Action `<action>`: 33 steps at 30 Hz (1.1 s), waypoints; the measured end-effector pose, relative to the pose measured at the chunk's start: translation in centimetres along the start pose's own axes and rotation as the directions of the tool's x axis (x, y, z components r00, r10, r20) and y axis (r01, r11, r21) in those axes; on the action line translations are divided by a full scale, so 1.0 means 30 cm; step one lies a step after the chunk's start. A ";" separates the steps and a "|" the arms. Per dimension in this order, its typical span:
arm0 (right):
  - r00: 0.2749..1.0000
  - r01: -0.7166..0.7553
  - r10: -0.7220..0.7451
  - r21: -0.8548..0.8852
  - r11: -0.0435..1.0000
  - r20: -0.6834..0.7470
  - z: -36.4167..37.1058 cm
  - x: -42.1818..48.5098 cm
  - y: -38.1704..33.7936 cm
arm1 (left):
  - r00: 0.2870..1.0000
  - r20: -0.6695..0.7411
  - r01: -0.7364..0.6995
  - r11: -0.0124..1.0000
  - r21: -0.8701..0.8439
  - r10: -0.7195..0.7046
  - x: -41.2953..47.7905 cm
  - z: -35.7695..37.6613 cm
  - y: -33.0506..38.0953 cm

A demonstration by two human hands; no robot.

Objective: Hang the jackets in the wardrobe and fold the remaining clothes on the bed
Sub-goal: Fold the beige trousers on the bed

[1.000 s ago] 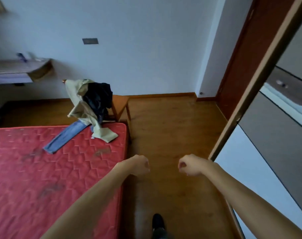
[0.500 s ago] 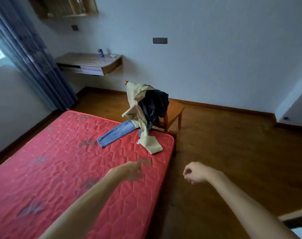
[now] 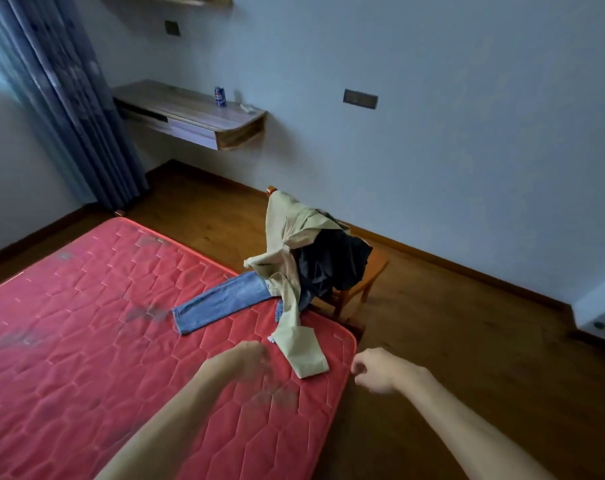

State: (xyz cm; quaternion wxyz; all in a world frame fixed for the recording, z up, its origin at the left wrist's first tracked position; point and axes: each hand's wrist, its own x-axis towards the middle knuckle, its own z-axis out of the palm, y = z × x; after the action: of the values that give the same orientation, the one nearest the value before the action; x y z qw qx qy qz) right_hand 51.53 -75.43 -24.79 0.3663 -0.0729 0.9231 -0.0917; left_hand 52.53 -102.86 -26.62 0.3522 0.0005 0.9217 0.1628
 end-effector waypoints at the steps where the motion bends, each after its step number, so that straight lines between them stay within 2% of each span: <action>1: 1.000 0.010 -0.009 0.017 1.000 -0.022 -0.043 0.044 -0.017 | 1.000 -0.014 -0.009 0.999 -0.033 0.009 0.039 -0.042 -0.014; 3: 0.998 0.028 -0.027 0.015 1.000 -0.050 -0.119 0.122 -0.053 | 0.998 -0.064 -0.026 0.995 -0.100 0.019 0.111 -0.110 -0.035; 7: 0.994 0.034 -0.031 0.025 0.999 -0.107 -0.224 0.293 -0.110 | 0.999 -0.038 -0.014 0.995 -0.103 0.010 0.239 -0.212 -0.045; 9: 0.991 0.037 -0.014 0.172 0.984 -0.131 -0.276 0.394 -0.133 | 0.999 -0.045 -0.022 0.991 -0.134 0.016 0.318 -0.252 -0.048; 10: 0.991 0.031 0.010 0.302 0.953 -0.135 -0.305 0.445 -0.146 | 0.998 -0.054 -0.016 0.989 -0.145 0.009 0.357 -0.267 -0.049; 12: 0.988 0.013 0.085 0.621 0.783 -0.129 -0.373 0.556 -0.176 | 0.998 -0.062 0.014 0.982 -0.187 -0.026 0.432 -0.281 -0.050; 14: 0.988 -0.001 0.131 0.846 0.533 -0.081 -0.448 0.682 -0.204 | 0.998 -0.032 0.039 0.969 -0.245 -0.048 0.484 -0.290 -0.042; 18: 0.994 -0.004 0.111 0.993 0.116 -0.009 -0.622 0.958 -0.253 | 0.994 0.023 0.110 0.936 -0.334 -0.109 0.593 -0.308 -0.050; 20: 0.981 -0.008 0.193 1.000 -0.025 0.012 -0.668 1.084 -0.278 | 0.984 0.031 0.170 0.887 -0.429 -0.173 0.663 -0.342 -0.066; 21: 0.964 -0.009 0.265 0.999 -0.037 0.019 -0.666 1.129 -0.290 | 0.981 0.023 0.177 0.850 -0.496 -0.192 0.691 -0.369 -0.066; 23: 0.931 0.005 0.364 0.999 0.037 -0.018 -0.636 1.178 -0.321 | 0.975 -0.002 0.158 0.707 -0.689 -0.220 0.738 -0.430 -0.049; 24: 0.926 0.022 0.374 0.996 0.084 -0.052 -0.612 1.193 -0.336 | 0.972 0.012 0.150 0.582 -0.799 -0.234 0.753 -0.462 -0.029; 26: 0.947 0.080 0.293 0.981 0.178 -0.130 -0.591 1.171 -0.377 | 0.966 0.101 0.161 0.247 -0.955 -0.238 0.773 -0.525 0.020; 28: 0.977 0.182 0.059 0.944 0.276 -0.205 -0.587 1.119 -0.420 | 0.961 0.174 0.158 -0.088 -0.983 -0.215 0.798 -0.561 0.040; 30: 0.936 0.327 -0.266 0.846 0.420 -0.229 -0.567 1.038 -0.462 | 0.968 0.119 0.025 -0.382 -0.924 -0.223 0.811 -0.584 0.034; 31: 0.901 0.381 -0.386 0.783 0.491 -0.196 -0.551 0.994 -0.481 | 0.972 0.077 -0.041 -0.486 -0.873 -0.222 0.800 -0.596 0.023; 33: 0.870 0.406 -0.481 0.718 0.565 -0.113 -0.511 0.944 -0.499 | 0.975 0.058 -0.070 -0.540 -0.839 -0.216 0.757 -0.612 -0.021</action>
State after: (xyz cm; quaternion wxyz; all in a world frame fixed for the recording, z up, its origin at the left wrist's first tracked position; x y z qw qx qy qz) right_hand 21.56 -93.93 -29.27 0.3733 -0.1563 0.7436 -0.5322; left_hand 23.60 -106.34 -28.70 0.1043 -0.3921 0.3223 0.8553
